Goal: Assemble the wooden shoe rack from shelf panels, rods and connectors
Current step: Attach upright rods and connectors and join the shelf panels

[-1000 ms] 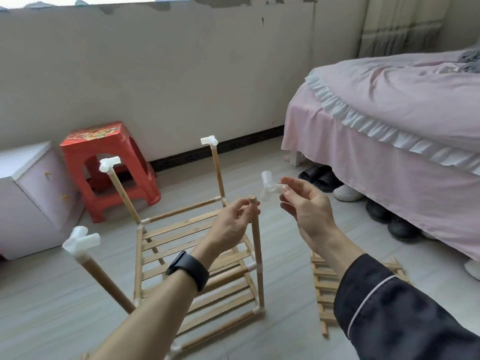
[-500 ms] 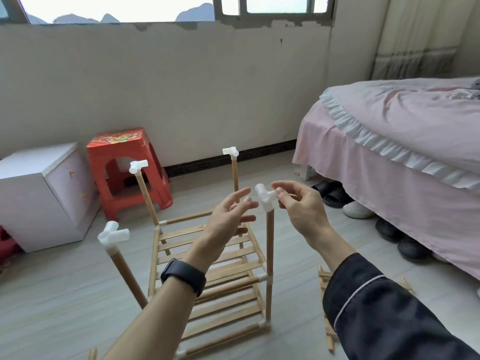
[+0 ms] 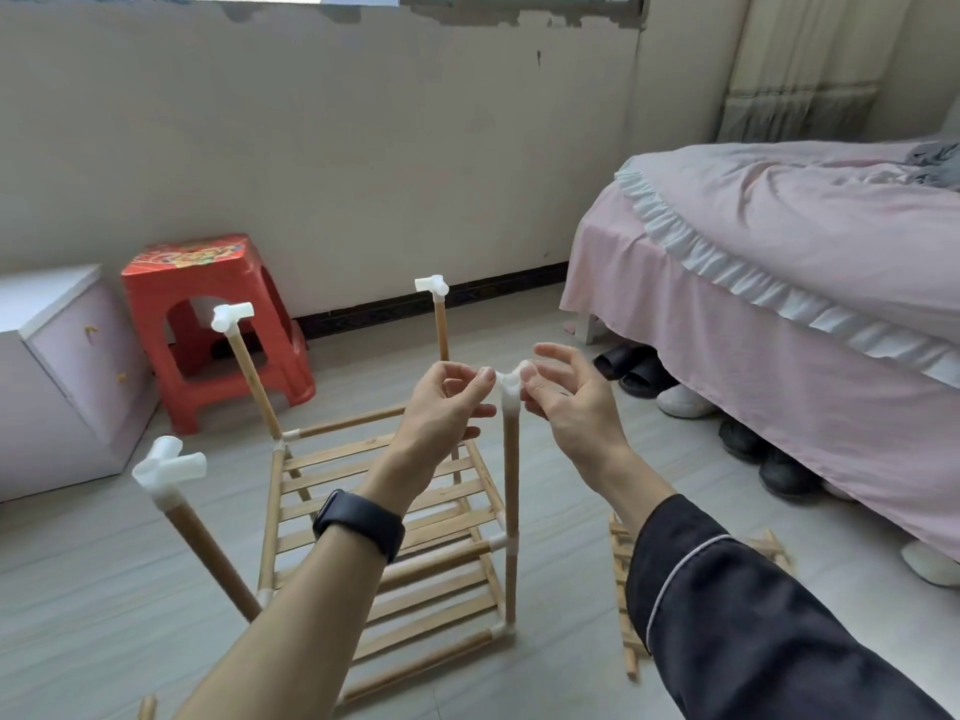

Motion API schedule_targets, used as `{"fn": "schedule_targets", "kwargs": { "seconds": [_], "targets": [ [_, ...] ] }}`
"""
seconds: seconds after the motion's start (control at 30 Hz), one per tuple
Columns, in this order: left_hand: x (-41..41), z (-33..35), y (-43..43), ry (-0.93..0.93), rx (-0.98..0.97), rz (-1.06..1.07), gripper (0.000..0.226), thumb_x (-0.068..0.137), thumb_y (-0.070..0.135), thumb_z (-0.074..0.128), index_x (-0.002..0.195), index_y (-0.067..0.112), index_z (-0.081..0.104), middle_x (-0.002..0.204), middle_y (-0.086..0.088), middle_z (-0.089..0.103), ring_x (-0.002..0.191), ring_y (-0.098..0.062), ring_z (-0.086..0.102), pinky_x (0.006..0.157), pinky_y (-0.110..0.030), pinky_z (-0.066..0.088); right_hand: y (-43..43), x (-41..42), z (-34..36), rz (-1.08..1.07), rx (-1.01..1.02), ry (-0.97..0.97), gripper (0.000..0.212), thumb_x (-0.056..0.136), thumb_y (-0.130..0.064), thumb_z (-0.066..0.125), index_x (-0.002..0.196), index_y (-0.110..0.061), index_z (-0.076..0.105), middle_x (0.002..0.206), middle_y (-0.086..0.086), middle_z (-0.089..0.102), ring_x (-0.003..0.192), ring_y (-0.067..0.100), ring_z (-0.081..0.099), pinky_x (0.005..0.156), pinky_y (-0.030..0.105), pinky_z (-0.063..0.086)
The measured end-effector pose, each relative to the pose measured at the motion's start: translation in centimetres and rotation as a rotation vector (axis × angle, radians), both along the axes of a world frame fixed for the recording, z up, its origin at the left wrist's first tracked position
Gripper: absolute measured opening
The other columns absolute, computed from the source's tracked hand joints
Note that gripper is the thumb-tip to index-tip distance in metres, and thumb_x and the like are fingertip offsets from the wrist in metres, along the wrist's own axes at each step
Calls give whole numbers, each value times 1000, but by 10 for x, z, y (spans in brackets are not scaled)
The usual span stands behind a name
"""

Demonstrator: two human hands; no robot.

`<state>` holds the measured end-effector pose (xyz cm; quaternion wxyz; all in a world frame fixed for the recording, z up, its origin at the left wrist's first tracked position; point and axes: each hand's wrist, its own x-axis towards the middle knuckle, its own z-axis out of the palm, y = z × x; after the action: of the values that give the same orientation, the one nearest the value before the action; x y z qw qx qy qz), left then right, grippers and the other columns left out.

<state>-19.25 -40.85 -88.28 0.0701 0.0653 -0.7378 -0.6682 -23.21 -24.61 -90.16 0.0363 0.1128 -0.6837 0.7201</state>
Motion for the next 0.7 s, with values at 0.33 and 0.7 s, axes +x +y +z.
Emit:
{"fn": "schedule_targets", "kwargs": {
  "seconds": [0.33, 0.7],
  "targets": [
    [10, -5, -8, 32, 23, 20, 28, 85, 41, 77, 89, 13, 71, 91, -5, 76, 84, -19, 74, 79, -34, 55, 0, 17, -21, 9, 307, 265, 36, 94, -35, 73, 127, -22, 67, 96, -26, 69, 94, -13, 66, 75, 8, 53],
    [15, 1, -5, 132, -149, 13, 24, 98, 29, 61, 121, 31, 67, 113, 3, 70, 95, -11, 66, 73, -21, 48, -8, 16, -27, -79, 432, 361, 35, 97, -37, 67, 125, -16, 67, 104, -5, 74, 89, 4, 67, 73, 7, 51]
  ]
}}
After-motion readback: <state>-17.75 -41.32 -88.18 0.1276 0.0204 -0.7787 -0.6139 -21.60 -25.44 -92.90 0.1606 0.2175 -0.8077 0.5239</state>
